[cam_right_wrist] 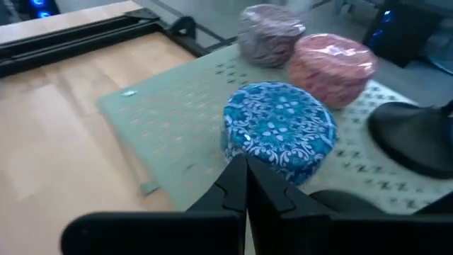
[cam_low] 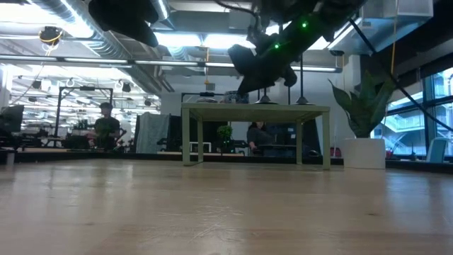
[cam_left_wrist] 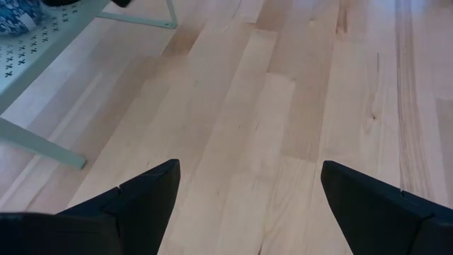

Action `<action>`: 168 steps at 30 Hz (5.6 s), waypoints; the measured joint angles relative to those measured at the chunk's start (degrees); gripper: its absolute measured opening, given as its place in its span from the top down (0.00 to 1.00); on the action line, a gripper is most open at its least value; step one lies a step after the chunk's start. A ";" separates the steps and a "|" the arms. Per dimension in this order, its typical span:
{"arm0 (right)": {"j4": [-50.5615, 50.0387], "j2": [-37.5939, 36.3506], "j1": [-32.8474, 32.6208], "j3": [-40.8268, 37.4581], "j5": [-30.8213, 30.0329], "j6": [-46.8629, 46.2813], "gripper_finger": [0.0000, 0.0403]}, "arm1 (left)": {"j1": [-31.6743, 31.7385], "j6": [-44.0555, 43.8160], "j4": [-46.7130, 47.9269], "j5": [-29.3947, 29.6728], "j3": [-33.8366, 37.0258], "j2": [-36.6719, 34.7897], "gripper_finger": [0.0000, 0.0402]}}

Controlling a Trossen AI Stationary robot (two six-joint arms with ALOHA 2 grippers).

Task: Pick & Place candle stick holders
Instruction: Align the blue scented candle with the orange scented candle on the shelf, then align the light blue scented candle with the red scented candle on the shelf

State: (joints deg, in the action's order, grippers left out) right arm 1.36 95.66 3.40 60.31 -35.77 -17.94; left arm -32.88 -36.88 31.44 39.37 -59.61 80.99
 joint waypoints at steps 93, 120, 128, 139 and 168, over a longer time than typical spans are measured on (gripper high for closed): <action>21.56 -29.62 -26.53 -31.83 2.85 6.39 0.96 | -7.69 -22.06 7.43 -43.40 -0.03 20.10 0.26; 18.66 -29.59 -26.51 -31.85 2.99 6.39 0.96 | 30.70 45.49 40.92 -15.47 -34.80 18.80 0.25; 16.19 -29.59 -26.51 -31.85 2.99 6.19 0.96 | 44.18 54.33 36.63 -20.88 -34.69 18.49 0.25; 16.24 -29.59 -26.51 -31.85 2.97 6.34 0.96 | 56.46 53.62 30.80 -31.87 -34.69 18.50 0.25; 15.98 -29.59 -26.51 -31.85 2.80 6.36 0.96 | 56.70 50.99 28.30 -31.78 -34.64 23.02 0.20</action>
State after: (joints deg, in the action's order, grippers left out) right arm 17.34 66.06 -23.11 28.47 -32.97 -11.58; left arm 23.81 14.11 59.75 7.59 -94.26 104.01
